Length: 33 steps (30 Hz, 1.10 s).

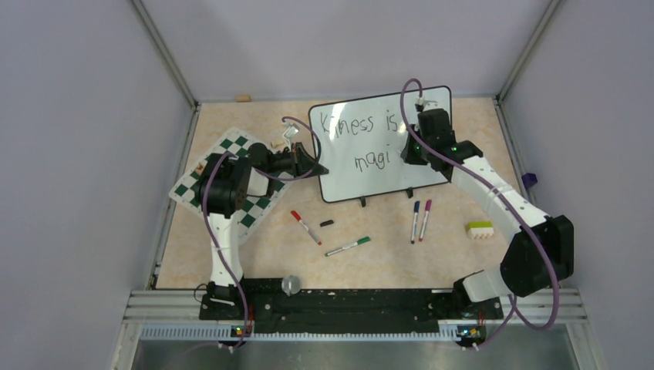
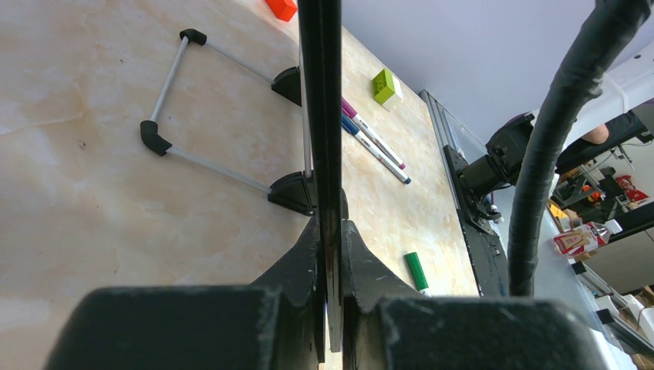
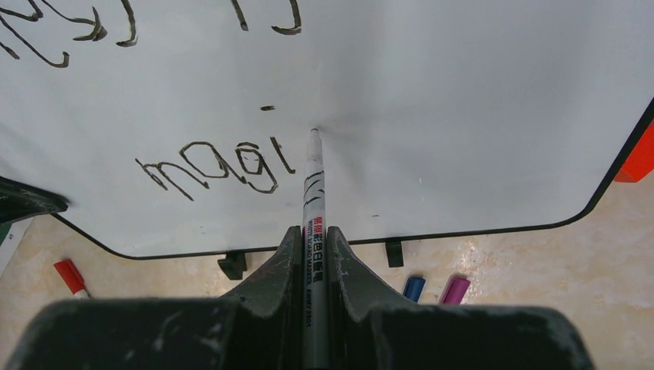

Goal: Write a sentence on the whiteboard

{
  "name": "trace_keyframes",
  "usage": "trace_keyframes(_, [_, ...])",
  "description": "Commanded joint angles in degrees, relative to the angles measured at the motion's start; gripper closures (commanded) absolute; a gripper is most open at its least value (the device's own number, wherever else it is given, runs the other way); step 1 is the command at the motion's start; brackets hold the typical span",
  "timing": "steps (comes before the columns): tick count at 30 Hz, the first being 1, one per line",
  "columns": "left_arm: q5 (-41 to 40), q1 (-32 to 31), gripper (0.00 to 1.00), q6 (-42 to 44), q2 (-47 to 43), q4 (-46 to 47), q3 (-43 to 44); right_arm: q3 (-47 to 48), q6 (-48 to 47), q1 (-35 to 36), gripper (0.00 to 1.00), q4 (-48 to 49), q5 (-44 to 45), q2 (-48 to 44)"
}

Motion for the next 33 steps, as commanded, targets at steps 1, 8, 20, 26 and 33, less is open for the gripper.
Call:
trace_keyframes(1, [1.9, -0.1, 1.0, 2.7, -1.7, 9.2, 1.5, 2.7, -0.7, -0.6, 1.0, 1.0, 1.1, 0.7])
trace_keyframes(8, [2.0, 0.0, 1.0, 2.7, -1.7, 9.2, 1.4, 3.8, -2.0, -0.6, 1.0, 1.3, 2.2, 2.4])
trace_keyframes(20, [1.9, -0.1, 1.0, 3.0, -1.9, 9.2, 1.0, 3.8, -2.6, -0.6, 1.0, 2.5, -1.9, 3.8])
trace_keyframes(26, [1.8, 0.0, 1.0, 3.2, -1.9, 9.2, 0.9, 1.8, -2.1, -0.6, 1.0, 2.7, -3.9, 2.6])
trace_keyframes(33, [1.7, 0.0, 1.0, 3.2, -1.9, 9.2, 0.9, -0.9, -1.4, -0.5, 1.0, 2.1, -4.3, 1.2])
